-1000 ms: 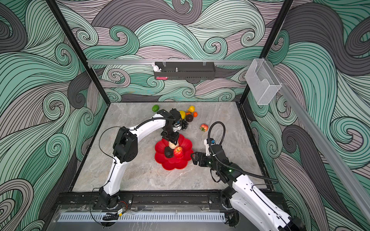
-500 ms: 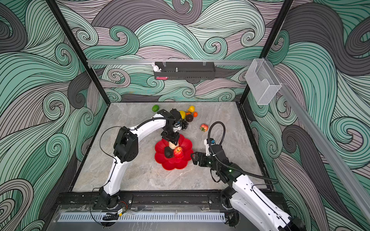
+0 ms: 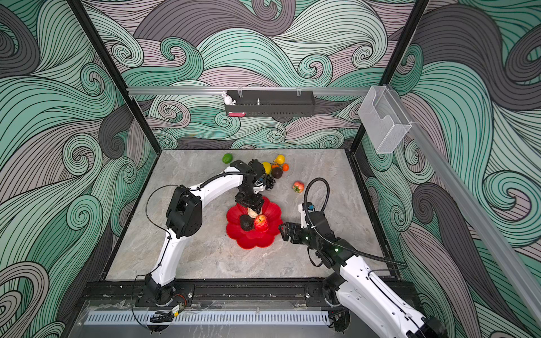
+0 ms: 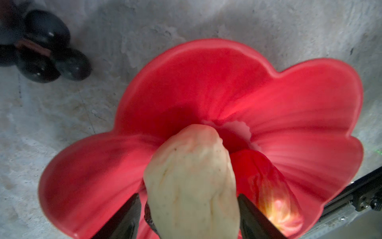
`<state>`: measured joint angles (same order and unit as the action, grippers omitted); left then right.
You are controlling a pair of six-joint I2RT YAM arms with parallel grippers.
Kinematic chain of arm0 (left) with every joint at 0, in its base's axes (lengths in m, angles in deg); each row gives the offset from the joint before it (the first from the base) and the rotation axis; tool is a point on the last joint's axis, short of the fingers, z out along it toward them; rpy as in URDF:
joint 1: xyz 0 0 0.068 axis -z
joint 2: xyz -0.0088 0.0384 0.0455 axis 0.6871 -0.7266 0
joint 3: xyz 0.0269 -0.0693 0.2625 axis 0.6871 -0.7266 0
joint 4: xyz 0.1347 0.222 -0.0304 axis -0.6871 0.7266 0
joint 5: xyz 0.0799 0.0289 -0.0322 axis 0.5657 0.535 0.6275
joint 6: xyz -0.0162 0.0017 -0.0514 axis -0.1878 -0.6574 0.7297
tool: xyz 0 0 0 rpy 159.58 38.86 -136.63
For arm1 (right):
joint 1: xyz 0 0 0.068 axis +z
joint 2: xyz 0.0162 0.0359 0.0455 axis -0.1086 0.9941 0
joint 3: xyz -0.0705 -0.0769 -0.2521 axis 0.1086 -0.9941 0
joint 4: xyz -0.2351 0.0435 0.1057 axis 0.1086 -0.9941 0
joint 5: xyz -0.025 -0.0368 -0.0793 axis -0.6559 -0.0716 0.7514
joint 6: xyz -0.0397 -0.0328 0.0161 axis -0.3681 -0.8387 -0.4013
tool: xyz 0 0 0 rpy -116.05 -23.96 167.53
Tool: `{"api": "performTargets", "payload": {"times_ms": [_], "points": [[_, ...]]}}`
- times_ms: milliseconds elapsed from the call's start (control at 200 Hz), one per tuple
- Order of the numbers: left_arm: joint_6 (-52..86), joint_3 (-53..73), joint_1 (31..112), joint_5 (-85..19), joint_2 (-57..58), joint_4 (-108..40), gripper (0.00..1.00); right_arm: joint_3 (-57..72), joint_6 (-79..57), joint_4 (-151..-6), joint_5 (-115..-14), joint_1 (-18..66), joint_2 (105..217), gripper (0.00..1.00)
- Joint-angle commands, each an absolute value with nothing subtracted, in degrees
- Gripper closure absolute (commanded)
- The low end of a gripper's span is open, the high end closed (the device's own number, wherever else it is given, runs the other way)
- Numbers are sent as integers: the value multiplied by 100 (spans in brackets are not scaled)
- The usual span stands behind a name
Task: Arrange fruit in a fruit bowl
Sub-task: Place the fruit in the fruit bowl, then pick up the fruit from the top-center of the table.
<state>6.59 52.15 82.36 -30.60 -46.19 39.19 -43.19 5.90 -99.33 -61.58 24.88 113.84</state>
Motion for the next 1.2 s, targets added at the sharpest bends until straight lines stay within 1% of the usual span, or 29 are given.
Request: {"api": "performTargets", "payload": {"times_ms": [0, 500, 630, 735, 831, 971, 1196], "points": [[643, 5203, 8225, -3148, -4334, 4047, 22, -4335, 592, -9922, -6135, 2481, 11331, 9], [712, 4982, 8225, -3275, -3933, 3848, 17, -4125, 471, -10013, -6005, 2481, 11289, 8], [796, 4759, 8225, -3288, -3497, 3648, 16, -3885, 302, -10303, -5805, 2469, 11294, 6], [999, 4357, 8216, -3121, -2883, 3291, 15, -3604, 129, -10365, -5659, 2418, 11474, 5], [1269, 3823, 8194, -2945, -2255, 2867, 15, -3251, 3, -10373, -5632, 2307, 11852, 5], [1672, 2572, 8181, -2473, -1106, 1916, 15, -2586, -194, -10372, -5609, 2163, 12651, 5], [2069, -28, 8111, -920, 1208, 136, 15, -1595, -81, -10134, -5570, 1946, 14166, 6]]}}
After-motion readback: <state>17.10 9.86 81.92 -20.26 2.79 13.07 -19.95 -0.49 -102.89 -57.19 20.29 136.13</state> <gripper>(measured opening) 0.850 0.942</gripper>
